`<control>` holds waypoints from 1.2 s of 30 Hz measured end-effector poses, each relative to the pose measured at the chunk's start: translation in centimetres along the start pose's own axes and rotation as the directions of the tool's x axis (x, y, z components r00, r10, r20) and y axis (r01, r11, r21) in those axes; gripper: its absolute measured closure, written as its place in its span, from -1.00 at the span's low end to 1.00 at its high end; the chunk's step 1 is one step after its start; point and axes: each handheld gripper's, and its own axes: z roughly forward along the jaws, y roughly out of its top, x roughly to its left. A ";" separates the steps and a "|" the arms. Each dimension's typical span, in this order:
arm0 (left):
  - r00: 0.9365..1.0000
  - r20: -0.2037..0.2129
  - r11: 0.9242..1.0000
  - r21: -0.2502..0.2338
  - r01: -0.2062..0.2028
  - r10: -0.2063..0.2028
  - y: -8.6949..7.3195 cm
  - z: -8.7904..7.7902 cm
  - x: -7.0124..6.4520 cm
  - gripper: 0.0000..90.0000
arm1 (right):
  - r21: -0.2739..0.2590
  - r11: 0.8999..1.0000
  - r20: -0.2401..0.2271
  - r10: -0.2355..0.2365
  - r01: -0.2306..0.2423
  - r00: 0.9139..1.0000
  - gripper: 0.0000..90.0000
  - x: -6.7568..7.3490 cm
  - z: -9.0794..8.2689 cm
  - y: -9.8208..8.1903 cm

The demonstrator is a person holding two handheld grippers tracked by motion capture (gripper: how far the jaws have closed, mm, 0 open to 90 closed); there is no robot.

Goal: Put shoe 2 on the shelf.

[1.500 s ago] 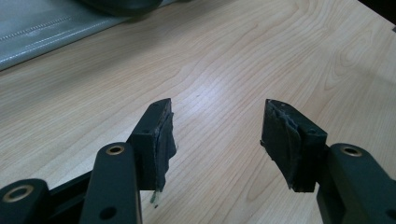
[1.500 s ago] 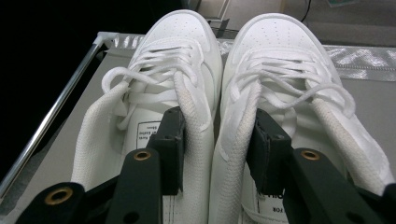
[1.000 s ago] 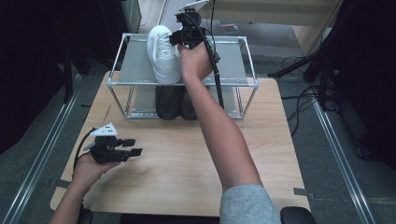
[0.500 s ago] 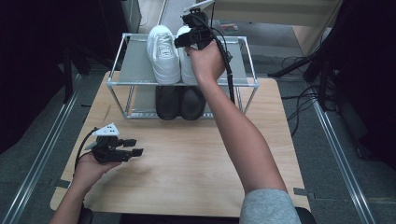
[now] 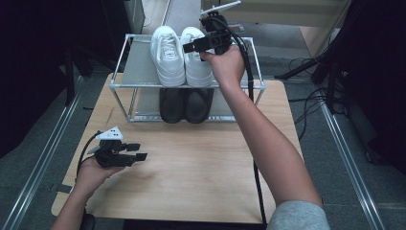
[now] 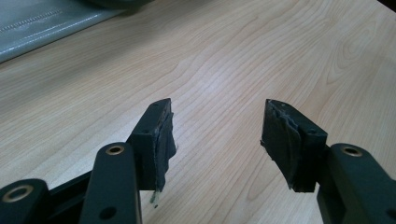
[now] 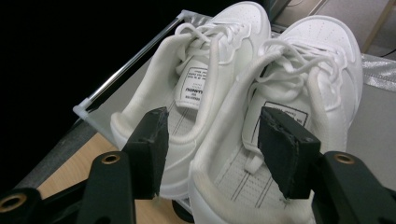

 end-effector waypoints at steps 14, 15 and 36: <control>1.000 0.002 1.000 0.002 -0.002 0.002 0.0 0.2 0.0 -0.03 | -0.047 0.996 -0.054 -0.079 0.076 0.995 -0.11 -1.3 -2.7 -2.8; 1.000 0.002 1.000 0.002 -0.002 0.002 0.0 0.2 0.0 -0.03 | -0.050 0.996 -0.054 -0.079 0.076 0.995 -0.10 -1.4 -2.9 -2.9; 1.000 0.005 1.000 0.019 -0.014 0.014 0.1 0.7 -0.4 -0.05 | -0.083 0.986 -0.110 -0.154 0.145 0.982 -0.13 -2.9 -5.0 -9.7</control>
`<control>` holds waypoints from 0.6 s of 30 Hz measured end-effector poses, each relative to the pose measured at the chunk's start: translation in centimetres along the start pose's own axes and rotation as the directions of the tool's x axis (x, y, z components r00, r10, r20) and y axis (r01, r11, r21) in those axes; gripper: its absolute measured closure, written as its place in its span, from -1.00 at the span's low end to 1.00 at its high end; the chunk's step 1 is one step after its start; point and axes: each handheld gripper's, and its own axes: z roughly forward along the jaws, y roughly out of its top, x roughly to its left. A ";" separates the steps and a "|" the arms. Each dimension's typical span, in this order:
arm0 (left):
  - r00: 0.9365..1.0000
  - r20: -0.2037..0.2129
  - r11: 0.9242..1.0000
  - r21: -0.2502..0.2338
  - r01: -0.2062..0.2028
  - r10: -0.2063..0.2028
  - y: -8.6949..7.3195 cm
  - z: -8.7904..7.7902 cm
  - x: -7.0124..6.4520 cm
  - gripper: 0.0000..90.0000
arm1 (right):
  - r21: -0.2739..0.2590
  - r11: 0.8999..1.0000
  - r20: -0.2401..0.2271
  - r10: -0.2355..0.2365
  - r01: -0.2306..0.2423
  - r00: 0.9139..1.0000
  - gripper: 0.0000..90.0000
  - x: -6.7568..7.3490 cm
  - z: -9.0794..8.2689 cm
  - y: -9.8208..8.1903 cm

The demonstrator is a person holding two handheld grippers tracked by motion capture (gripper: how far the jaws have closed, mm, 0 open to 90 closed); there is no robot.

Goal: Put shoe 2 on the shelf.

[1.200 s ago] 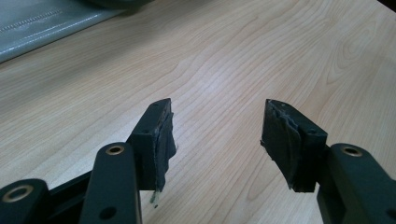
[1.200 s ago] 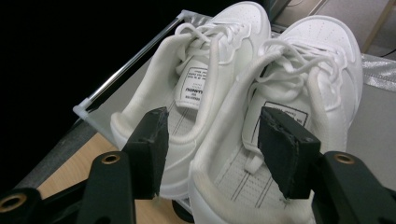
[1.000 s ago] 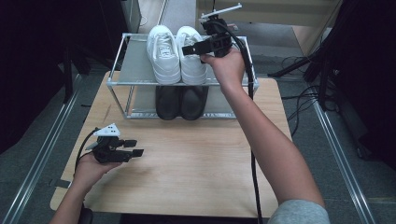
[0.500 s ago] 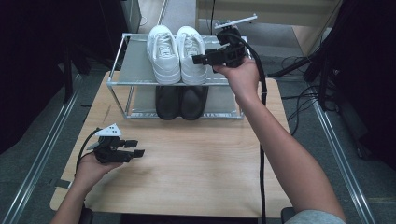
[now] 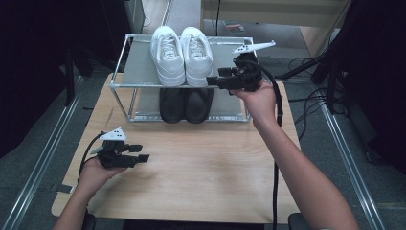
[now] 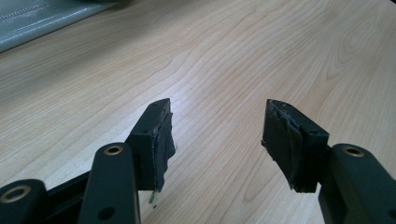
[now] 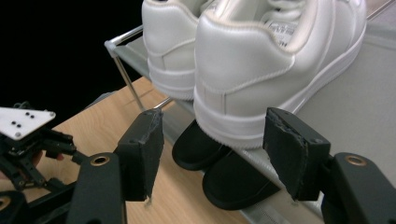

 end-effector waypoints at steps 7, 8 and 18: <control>1.000 -0.003 1.000 0.000 -0.005 0.005 0.0 0.1 -0.1 -0.06 | 0.017 0.999 -0.017 -0.029 0.029 0.999 -0.15 0.0 0.2 -2.9; 1.000 -0.003 1.000 0.000 -0.006 0.006 0.0 0.1 -0.1 -0.06 | 0.021 0.999 -0.019 -0.025 0.025 1.000 -0.15 0.1 0.2 -3.3; 1.000 -0.003 1.000 0.015 -0.007 0.007 0.0 0.4 -0.2 -0.08 | 0.020 1.000 -0.042 0.004 -0.003 0.999 -0.18 -0.1 -0.4 -7.4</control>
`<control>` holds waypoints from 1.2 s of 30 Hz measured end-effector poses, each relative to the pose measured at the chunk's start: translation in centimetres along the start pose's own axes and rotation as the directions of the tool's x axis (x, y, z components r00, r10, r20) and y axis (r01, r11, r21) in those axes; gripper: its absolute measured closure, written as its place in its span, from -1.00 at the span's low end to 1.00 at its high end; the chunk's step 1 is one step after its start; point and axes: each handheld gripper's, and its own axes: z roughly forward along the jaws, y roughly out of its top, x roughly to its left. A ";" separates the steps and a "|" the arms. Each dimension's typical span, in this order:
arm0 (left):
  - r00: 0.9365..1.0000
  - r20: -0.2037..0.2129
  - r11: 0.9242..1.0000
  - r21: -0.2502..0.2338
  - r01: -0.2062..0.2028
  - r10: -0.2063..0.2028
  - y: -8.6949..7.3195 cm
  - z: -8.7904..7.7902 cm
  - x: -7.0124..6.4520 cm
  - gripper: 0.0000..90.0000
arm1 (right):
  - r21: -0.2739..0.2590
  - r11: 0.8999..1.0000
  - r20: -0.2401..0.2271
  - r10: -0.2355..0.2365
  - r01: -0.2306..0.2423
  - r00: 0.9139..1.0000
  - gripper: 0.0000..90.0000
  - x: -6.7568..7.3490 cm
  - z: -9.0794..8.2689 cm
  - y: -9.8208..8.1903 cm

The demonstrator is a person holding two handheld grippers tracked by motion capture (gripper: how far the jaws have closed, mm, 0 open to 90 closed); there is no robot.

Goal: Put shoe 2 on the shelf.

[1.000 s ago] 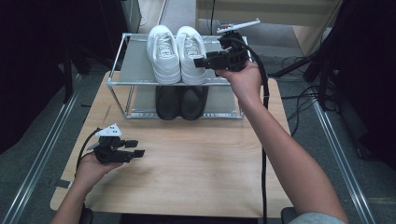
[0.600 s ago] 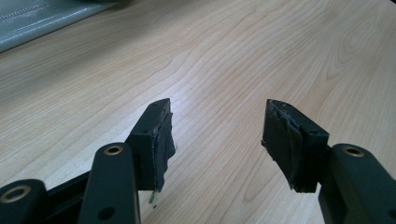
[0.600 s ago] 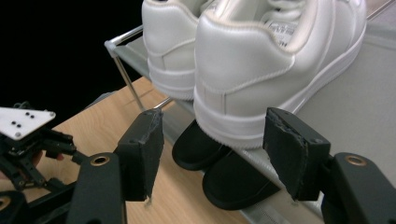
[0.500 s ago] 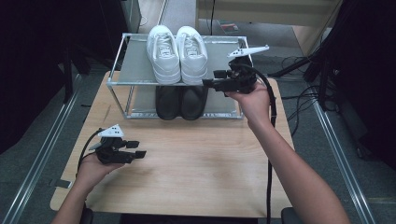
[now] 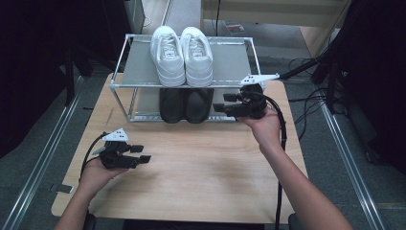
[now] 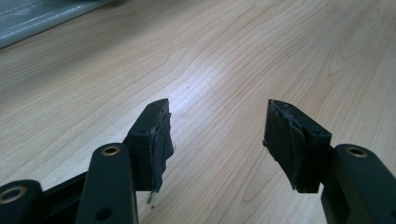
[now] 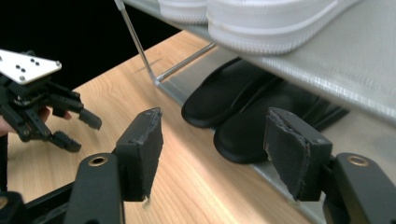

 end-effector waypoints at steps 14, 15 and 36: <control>1.000 -0.005 1.000 0.003 -0.006 0.006 0.1 0.2 -0.4 -0.10 | -0.005 1.000 0.019 0.021 -0.021 1.000 -0.21 -0.6 -2.0 -5.5; 1.000 -0.007 1.000 0.003 -0.011 0.011 0.1 0.2 -0.3 -0.10 | -0.007 1.000 0.022 0.020 -0.020 1.000 -0.21 -0.6 -2.2 -5.9; 1.000 0.008 1.000 -0.001 -0.002 0.002 0.2 0.6 -0.5 -0.16 | -0.002 1.000 0.073 0.004 -0.004 0.997 -0.19 0.1 -2.8 -13.0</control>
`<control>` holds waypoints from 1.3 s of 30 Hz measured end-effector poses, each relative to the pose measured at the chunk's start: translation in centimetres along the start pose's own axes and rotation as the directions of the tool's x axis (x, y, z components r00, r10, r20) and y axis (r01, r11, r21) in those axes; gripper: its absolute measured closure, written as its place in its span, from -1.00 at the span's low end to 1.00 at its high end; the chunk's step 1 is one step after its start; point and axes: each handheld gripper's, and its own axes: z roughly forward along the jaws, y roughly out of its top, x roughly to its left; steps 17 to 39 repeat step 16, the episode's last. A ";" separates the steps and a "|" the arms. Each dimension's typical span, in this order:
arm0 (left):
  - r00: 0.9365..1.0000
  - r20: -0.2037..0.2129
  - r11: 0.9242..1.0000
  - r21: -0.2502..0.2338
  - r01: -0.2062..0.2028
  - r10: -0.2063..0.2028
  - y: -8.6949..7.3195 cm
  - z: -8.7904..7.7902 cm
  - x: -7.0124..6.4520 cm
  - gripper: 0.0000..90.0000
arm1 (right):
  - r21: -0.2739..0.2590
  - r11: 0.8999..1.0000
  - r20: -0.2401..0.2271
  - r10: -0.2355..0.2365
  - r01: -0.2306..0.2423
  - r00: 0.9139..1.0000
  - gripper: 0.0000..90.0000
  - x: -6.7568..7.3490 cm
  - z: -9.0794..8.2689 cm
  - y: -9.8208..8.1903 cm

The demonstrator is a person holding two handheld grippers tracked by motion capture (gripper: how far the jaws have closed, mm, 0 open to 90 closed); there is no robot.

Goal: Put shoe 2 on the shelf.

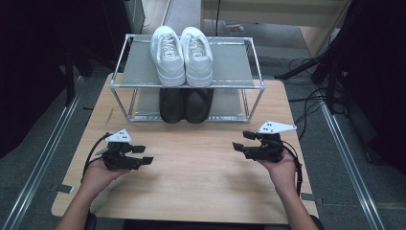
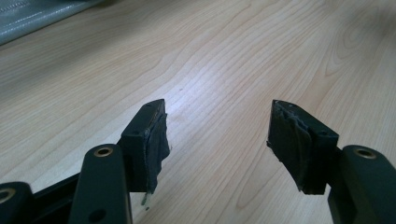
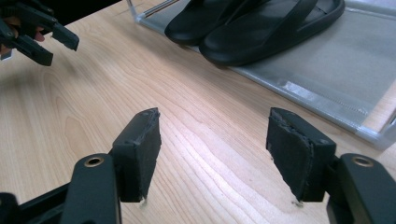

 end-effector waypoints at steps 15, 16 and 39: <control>1.000 -0.001 0.999 0.044 -0.006 0.006 0.1 1.4 -0.2 -0.36 | 0.057 0.998 0.019 0.004 -0.005 1.000 -0.31 -0.4 0.9 -1.7; 1.000 -0.001 0.999 0.044 -0.006 0.006 0.1 1.4 -0.2 -0.36 | 0.064 0.998 0.024 -0.001 0.000 1.000 -0.32 -0.3 1.0 -1.7; 1.000 -0.001 0.999 0.044 -0.006 0.006 0.1 1.4 -0.2 -0.36 | 0.064 0.998 0.024 -0.001 0.000 1.000 -0.32 -0.3 1.0 -1.7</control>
